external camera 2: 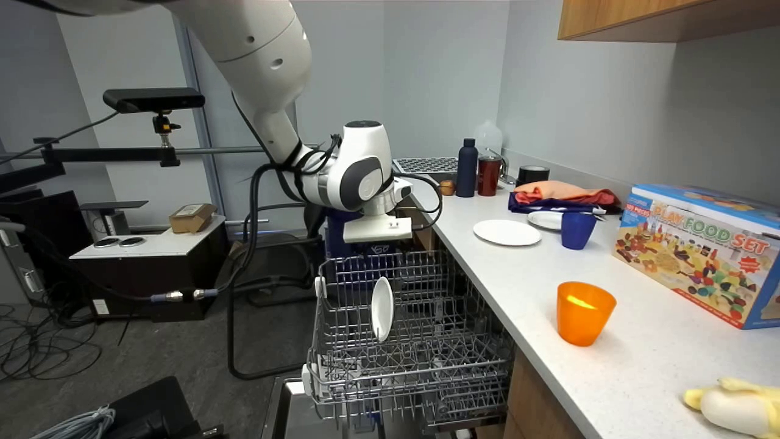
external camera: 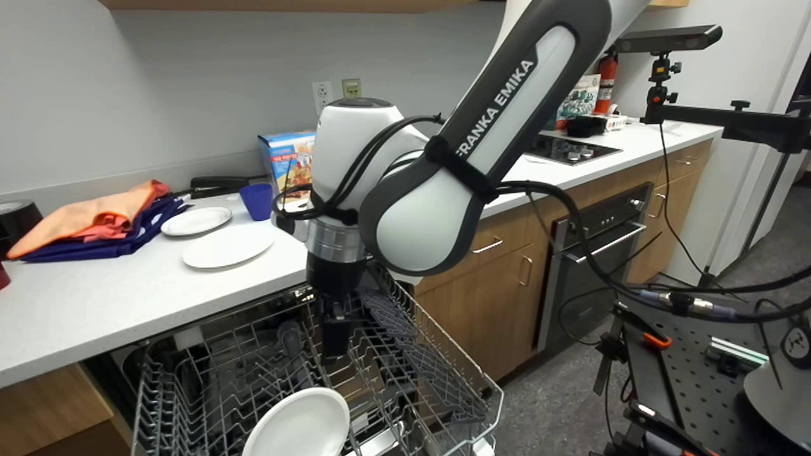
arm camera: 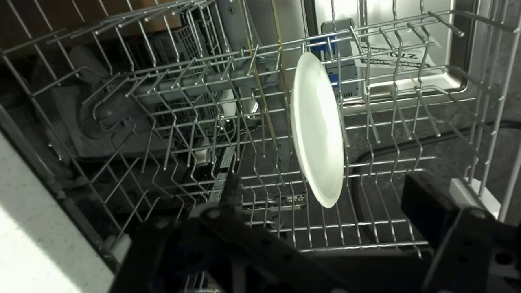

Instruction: Pick up the white plate from the dish rack and put it on the countertop.

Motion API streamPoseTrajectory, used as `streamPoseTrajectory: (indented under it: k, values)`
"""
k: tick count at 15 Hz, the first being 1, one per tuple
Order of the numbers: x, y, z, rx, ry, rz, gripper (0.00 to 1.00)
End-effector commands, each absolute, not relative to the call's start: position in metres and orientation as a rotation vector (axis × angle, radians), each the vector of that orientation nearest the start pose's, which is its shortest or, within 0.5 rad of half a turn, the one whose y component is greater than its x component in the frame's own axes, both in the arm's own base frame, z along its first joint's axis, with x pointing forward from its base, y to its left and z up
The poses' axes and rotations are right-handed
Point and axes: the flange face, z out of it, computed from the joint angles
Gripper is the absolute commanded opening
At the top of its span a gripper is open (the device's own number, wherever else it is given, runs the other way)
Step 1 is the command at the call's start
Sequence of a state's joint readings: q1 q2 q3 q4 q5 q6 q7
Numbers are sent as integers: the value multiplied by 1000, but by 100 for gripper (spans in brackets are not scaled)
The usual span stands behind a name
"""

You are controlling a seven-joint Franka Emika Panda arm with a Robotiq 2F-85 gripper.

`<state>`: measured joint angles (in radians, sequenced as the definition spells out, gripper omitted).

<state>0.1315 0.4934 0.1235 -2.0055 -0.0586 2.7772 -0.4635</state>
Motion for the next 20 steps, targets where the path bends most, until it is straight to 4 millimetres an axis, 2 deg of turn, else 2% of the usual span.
streamPoseTrajectory:
  k: [1,8,13,20]
  values:
    - [638,166,217,-2928,-1039,-439,100]
    - [660,179,181,-2921,-955,-392,100]
    - [661,191,157,-2911,-974,-296,100]
    - [669,193,131,-2918,-975,-253,100]
